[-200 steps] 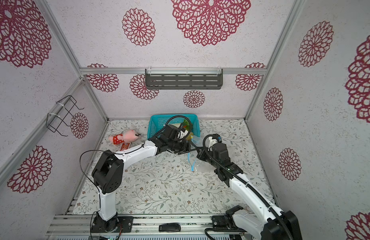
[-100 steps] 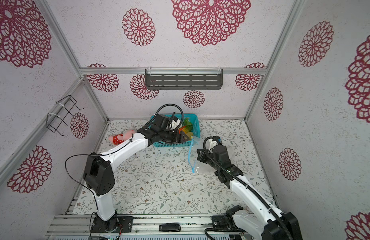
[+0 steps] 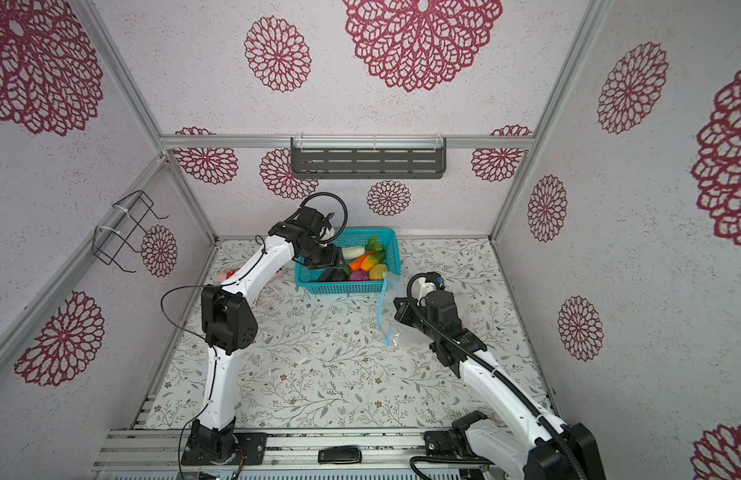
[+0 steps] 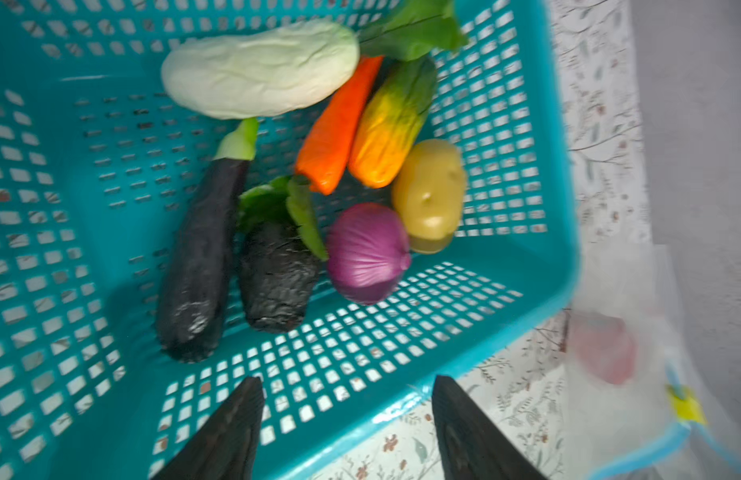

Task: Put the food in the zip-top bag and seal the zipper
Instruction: 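Move the left gripper back over the basket while the right holds the bag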

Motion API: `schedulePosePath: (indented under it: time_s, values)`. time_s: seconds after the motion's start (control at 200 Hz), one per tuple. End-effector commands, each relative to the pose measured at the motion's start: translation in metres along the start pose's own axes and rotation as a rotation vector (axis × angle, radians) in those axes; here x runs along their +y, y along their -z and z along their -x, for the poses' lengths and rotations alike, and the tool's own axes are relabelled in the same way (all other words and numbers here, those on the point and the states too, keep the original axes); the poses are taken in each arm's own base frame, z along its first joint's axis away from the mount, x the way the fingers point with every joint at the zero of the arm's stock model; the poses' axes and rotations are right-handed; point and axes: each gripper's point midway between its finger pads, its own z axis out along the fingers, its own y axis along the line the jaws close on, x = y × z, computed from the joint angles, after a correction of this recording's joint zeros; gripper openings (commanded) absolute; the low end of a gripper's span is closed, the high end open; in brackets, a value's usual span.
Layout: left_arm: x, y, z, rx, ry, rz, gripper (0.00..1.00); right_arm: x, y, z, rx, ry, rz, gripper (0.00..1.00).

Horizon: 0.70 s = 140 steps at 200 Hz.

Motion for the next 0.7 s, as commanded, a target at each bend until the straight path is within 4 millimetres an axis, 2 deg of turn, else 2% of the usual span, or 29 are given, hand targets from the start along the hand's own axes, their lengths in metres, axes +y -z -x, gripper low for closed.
schedulePosePath:
  time_s: [0.0,0.29,0.4,0.695]
  values:
    - [0.015,0.004,-0.004,0.041,-0.041,0.06,0.69,0.011,0.001,0.01,-0.034,-0.006,0.046,0.0]
    - [0.029,-0.011,0.016,-0.009,-0.144,0.121,0.69,0.012,-0.002,0.009,-0.028,-0.01,0.055,0.0]
    - [0.021,-0.023,0.013,0.006,-0.241,0.074,0.69,0.013,-0.004,0.009,-0.023,-0.008,0.06,0.0]
    - [0.032,-0.046,0.008,0.049,-0.334,0.07,0.7,0.011,-0.006,0.008,-0.016,-0.01,0.054,0.0]
